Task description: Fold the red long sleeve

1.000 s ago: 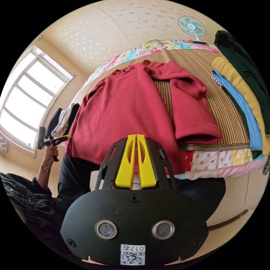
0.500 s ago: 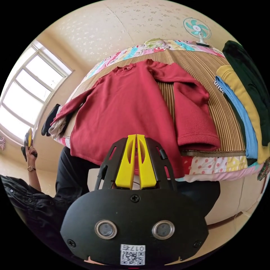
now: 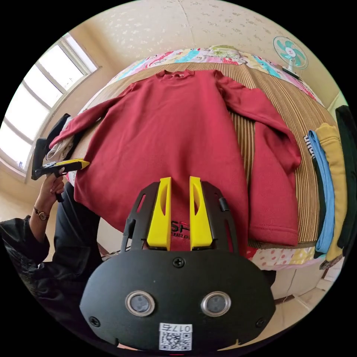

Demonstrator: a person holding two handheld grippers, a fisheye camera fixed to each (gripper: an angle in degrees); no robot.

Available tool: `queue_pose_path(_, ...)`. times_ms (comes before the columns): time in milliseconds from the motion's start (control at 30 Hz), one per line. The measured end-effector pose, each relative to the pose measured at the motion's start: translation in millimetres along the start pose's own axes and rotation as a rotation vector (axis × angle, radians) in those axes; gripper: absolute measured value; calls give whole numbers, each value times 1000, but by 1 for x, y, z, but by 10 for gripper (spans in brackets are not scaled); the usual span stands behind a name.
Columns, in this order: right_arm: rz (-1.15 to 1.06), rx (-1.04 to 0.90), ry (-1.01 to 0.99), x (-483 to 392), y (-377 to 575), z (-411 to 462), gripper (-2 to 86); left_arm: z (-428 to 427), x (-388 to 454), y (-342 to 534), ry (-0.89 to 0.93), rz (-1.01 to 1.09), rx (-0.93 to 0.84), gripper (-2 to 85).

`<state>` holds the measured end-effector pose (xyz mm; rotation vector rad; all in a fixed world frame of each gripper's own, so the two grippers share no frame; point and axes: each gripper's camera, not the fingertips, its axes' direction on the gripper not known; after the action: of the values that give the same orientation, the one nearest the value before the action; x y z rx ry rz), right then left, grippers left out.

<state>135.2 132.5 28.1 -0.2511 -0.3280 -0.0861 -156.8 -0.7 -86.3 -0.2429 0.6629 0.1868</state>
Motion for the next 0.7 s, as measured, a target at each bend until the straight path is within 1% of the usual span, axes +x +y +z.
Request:
queue_pose_path(100,-35,-64,-22,-11,17,-23,43,-14,0,38,57,-40,-23,44)
queue_pose_path(200,-65,-168,-123,-13,34,-37,34,-27,7,84,-34,-19,-87,24)
queue_pose_path(267,-6,-315,-239,7,41,-36,29,-34,9,119,-128,-38,-124,10)
queue_pose_path(300,22,-333,-271,15,42,-38,29,-38,9,127,-143,-45,-119,8)
queue_pose_path(333,91,-294,-344,35,41,-51,29,-47,8,140,-146,-55,-88,4)
queue_pose_path(367,191,-163,-435,63,38,-75,31,-59,6,150,-123,-75,-43,4)
queue_pose_path(400,252,-88,-485,80,37,-87,36,-65,5,155,-106,-87,-19,4)
queue_pose_path(467,545,195,-698,158,34,-123,59,-86,-1,163,-38,-111,54,13)
queue_pose_path(500,618,252,-741,177,35,-128,67,-90,-1,163,-30,-112,67,16)
queue_pose_path(533,764,342,-781,212,36,-136,75,-96,-2,163,-26,-111,83,21)
queue_pose_path(567,855,408,-745,236,36,-146,81,-98,-1,161,-35,-108,87,27)
queue_pose_path(600,873,423,-698,245,34,-153,84,-99,0,160,-41,-106,86,30)
queue_pose_path(633,881,398,-559,256,26,-168,90,-99,3,158,-49,-101,79,36)
queue_pose_path(667,857,343,-376,258,15,-182,96,-100,8,156,-51,-92,79,41)
queue_pose_path(700,843,309,-271,257,11,-187,99,-100,10,156,-50,-86,82,43)
